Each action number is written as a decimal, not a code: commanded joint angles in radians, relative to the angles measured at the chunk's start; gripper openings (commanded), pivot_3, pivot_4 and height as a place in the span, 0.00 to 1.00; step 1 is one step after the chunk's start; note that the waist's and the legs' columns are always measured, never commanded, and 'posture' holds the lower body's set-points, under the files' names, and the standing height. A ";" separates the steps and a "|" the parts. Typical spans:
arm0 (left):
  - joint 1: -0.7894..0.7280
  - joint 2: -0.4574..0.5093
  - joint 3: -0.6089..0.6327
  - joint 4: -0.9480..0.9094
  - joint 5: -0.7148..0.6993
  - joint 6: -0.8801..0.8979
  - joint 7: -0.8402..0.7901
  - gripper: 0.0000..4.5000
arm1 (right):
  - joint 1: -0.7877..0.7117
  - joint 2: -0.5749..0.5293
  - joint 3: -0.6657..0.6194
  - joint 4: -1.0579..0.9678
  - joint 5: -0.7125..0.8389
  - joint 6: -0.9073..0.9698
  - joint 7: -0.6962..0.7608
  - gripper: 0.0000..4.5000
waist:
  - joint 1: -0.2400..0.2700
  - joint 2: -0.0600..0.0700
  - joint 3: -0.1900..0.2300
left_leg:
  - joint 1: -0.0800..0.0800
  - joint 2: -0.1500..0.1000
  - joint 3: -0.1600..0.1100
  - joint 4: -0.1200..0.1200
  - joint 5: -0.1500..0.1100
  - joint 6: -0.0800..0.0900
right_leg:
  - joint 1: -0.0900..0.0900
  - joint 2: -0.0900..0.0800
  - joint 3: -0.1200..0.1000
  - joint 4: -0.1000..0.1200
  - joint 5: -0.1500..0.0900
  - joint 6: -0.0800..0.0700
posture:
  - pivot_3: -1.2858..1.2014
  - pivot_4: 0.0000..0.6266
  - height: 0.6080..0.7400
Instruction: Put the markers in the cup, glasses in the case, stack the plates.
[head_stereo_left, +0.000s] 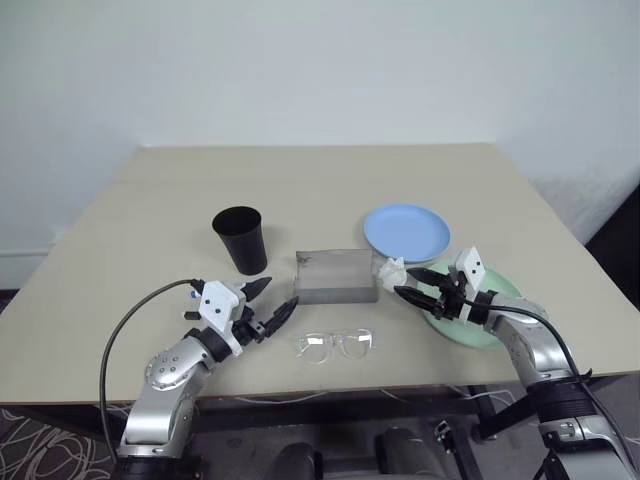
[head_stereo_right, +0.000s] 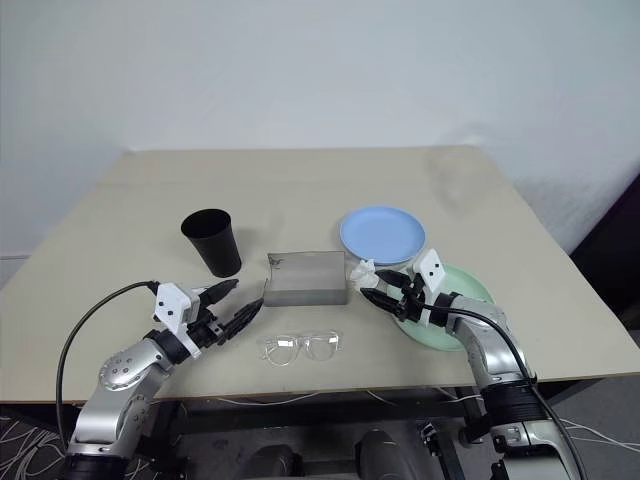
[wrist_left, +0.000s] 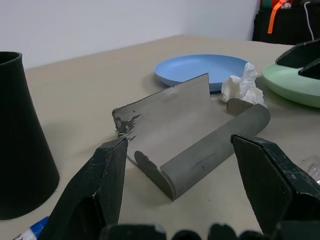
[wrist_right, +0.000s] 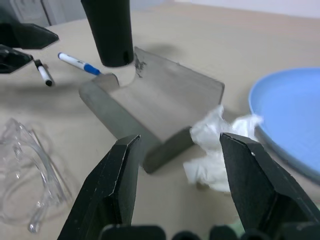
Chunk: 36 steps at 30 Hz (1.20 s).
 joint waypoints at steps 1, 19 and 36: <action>-0.026 0.008 0.024 0.011 0.006 -0.034 -0.003 0.77 | -0.005 0.003 -0.021 -0.051 0.016 0.005 -0.015 0.61 | 0.000 0.000 0.000 | 0.000 0.000 0.000 0.000 0.000 0.000 | 0.000 0.000 0.000 0.000 0.000 0.000 | 0.52 0.00 0.97; -0.066 -0.008 -0.071 -0.069 -0.028 0.039 -0.055 0.78 | -0.161 -0.261 -0.208 0.425 -0.134 -0.126 -0.226 1.00 | -0.003 0.000 0.000 | 0.000 0.000 0.003 -0.001 0.000 0.001 | 0.000 0.000 0.003 0.000 0.000 0.000 | 0.52 0.00 0.97; -0.095 -0.029 -0.124 -0.053 -0.015 0.046 -0.076 0.78 | -0.264 -0.295 -0.238 0.615 -0.077 0.167 -0.089 1.00 | -0.007 0.001 -0.001 | 0.000 -0.002 0.007 0.002 0.002 0.004 | 0.002 0.001 0.009 -0.001 0.000 0.000 | 0.52 0.00 0.97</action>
